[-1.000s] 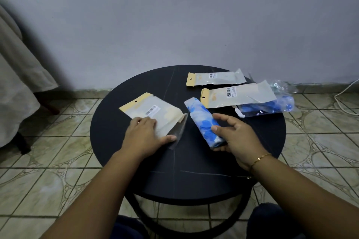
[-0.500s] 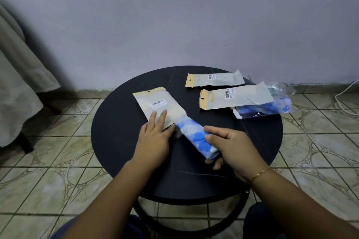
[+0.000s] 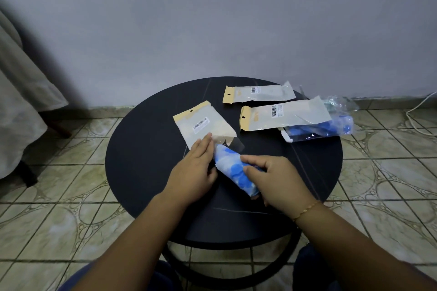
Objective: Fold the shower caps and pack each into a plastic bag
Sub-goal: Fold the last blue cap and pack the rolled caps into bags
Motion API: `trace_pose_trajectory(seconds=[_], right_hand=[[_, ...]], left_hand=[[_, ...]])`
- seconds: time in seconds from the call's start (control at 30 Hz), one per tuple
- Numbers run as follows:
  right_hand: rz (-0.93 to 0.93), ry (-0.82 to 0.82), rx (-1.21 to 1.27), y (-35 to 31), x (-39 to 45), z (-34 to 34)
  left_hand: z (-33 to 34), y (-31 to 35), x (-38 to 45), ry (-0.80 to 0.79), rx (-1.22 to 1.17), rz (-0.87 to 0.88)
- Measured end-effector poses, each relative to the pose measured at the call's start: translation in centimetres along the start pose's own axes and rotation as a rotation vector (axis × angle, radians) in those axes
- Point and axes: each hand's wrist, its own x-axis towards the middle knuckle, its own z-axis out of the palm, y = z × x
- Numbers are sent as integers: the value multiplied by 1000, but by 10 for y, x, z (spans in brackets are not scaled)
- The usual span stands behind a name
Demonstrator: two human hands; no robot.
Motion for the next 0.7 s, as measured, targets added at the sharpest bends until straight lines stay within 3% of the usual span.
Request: trace_pose_trajectory(seconds=[0.23,0.43,0.63,0.7], right_hand=[[40,70,14,5,20,19],[38,78,16,-3,25,34],[7,100,-6,-8,35,43],[74,79,115,-10,41,42]], left_hand=[[11,8,-3,184,14,200],[14,8,-2,276,88,261],[20,9,-2,247,43,278],[20,8,-3,237,20,249]])
